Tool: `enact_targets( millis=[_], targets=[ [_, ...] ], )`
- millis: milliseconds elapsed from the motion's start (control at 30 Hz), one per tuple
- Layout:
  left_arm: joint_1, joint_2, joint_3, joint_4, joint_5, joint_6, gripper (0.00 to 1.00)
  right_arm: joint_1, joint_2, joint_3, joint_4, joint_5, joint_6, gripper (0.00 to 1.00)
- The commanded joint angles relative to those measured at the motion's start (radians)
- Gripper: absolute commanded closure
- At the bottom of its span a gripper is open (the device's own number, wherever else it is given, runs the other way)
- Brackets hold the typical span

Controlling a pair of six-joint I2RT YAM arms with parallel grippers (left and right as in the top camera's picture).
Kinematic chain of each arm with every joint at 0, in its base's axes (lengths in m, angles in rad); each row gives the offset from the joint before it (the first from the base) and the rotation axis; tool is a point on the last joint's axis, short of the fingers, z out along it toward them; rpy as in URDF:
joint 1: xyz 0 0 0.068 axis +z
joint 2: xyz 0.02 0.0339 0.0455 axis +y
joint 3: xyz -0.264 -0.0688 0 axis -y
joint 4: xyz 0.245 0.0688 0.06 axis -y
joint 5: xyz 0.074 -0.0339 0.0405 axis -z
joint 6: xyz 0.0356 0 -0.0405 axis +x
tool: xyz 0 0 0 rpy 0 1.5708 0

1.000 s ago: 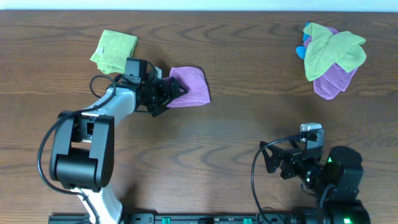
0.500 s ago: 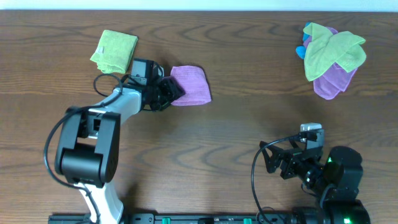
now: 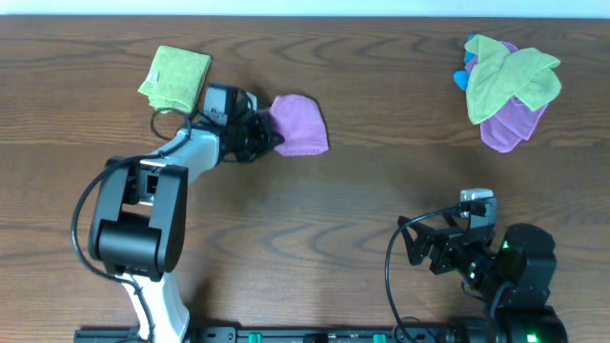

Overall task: Fold the cloth
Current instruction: 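Lift the purple cloth with the left gripper and carry it onto the green cloth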

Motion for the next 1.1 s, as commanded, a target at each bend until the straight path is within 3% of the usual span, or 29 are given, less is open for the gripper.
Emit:
enact_targets(
  millis=[0,267,600,1067],
  targets=[
    [0.013,-0.105,0.145,-0.047,-0.050,-0.004,0.94,-0.009,-0.004,-0.004,-0.001,-0.014,0.010,0.01],
    [0.080,-0.104,0.475,-0.346,-0.290,0.076,0.95,-0.009,-0.004,-0.004,-0.001,-0.014,0.010,0.01],
    [0.197,-0.093,0.521,-0.277,-0.465,0.059,0.95,-0.009,-0.004,-0.004,-0.001,-0.014,0.010,0.01],
    [0.260,0.090,0.618,-0.143,-0.488,-0.015,0.95,-0.009,-0.004,-0.004,-0.001,-0.014,0.010,0.01]
  ],
)
